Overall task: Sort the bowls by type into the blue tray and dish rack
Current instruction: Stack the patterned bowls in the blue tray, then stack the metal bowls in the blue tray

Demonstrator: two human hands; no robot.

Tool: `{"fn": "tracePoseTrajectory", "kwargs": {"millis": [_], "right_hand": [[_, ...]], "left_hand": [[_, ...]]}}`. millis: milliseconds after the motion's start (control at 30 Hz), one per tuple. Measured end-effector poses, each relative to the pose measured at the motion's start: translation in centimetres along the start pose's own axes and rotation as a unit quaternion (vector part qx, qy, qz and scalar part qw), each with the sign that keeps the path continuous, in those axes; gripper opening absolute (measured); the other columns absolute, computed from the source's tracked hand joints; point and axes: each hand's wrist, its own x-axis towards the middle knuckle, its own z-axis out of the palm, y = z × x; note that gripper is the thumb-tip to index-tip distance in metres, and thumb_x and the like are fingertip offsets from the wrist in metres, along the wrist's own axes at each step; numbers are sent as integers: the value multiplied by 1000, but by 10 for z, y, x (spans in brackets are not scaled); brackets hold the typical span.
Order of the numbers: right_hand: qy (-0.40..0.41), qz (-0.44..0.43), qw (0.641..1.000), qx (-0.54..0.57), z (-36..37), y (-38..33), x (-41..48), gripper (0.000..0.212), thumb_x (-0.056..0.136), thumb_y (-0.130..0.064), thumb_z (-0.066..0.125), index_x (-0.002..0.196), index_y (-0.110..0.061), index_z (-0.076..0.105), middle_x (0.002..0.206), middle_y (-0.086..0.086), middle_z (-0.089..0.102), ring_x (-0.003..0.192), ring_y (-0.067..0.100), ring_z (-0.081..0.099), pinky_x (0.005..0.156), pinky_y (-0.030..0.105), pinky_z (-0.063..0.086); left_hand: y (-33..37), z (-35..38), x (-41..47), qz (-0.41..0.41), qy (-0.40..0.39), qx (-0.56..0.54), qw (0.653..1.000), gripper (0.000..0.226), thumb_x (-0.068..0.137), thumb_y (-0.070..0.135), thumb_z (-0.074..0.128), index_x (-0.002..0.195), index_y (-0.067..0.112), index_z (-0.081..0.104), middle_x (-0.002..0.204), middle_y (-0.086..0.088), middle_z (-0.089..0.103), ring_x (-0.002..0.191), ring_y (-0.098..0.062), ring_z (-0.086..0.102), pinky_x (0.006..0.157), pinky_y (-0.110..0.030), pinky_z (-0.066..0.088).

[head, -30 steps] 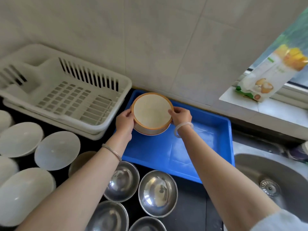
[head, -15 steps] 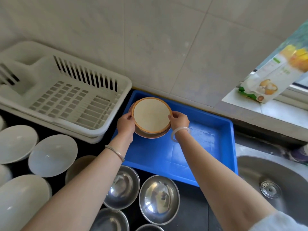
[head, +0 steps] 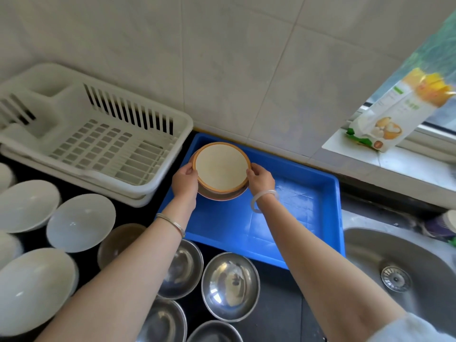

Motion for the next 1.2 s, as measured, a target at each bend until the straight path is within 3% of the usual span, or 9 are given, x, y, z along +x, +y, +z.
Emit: {"fn": "tracePoseTrajectory", "kwargs": {"millis": [100,200,367,467,533,633,800,967,1200], "right_hand": [[-4,13,1000,16,-16,2,-12,39,94,-24,43,131,-14,52,126,7,61,110,28,59,95,45,49],[-3,-2,999,34,-35,14,-39,28,94,-24,42,112,-16,62,106,8,67,95,27,64,86,46,53],[-26,13,996,90,-61,62,-102,17,94,-21,47,96,-14,63,80,-2,66,68,14,63,62,27,48],[-36,42,995,78,-67,97,-130,17,93,-18,50,95,-11,65,76,2,67,62,12,61,61,28,49],[-54,64,996,36,-65,120,-146,16,91,-19,51,95,-11,65,82,6,69,64,15,62,72,38,54],[-80,81,992,-54,-59,145,-165,19,88,-25,53,102,-18,65,97,4,71,81,22,66,82,38,54],[-135,144,980,11,-46,150,-179,32,87,-22,59,119,-16,59,91,4,65,64,15,62,46,20,52],[-141,153,977,40,-44,150,-179,29,88,-8,57,116,-10,62,92,10,67,66,12,65,48,18,54],[-114,164,977,67,-66,171,-188,33,86,-6,57,118,-10,62,96,13,70,71,16,68,57,20,58]], "left_hand": [[-4,-11,-14,-11,-33,12,999,40,94,17,52,133,13,51,131,-5,57,114,-18,55,98,-32,46],[-13,-26,-41,-28,-53,37,997,40,94,19,52,133,13,50,126,-5,57,106,-14,54,88,-25,44],[-42,-49,-112,-47,-42,41,997,30,90,8,56,120,5,58,102,-7,61,94,-18,57,73,-19,47],[-65,-63,-153,-58,-39,67,995,23,88,3,57,110,3,61,93,-8,64,91,-21,58,83,-30,48],[-81,-75,-176,-61,-42,137,988,15,85,7,60,100,10,64,94,-9,67,87,-21,59,89,-36,48],[-103,-91,-203,-50,-56,235,969,11,83,10,64,90,18,63,93,-6,68,85,-19,62,81,-33,49],[-122,-99,-222,-21,-76,368,927,25,79,8,67,103,14,62,104,-2,66,97,-16,60,81,-27,45],[-127,-92,-222,22,-99,493,864,29,82,3,58,109,13,64,115,-3,66,108,-21,60,91,-30,47],[-123,-81,-224,41,-127,577,806,17,86,8,55,93,18,67,106,-2,66,100,-21,60,79,-30,48]]}}
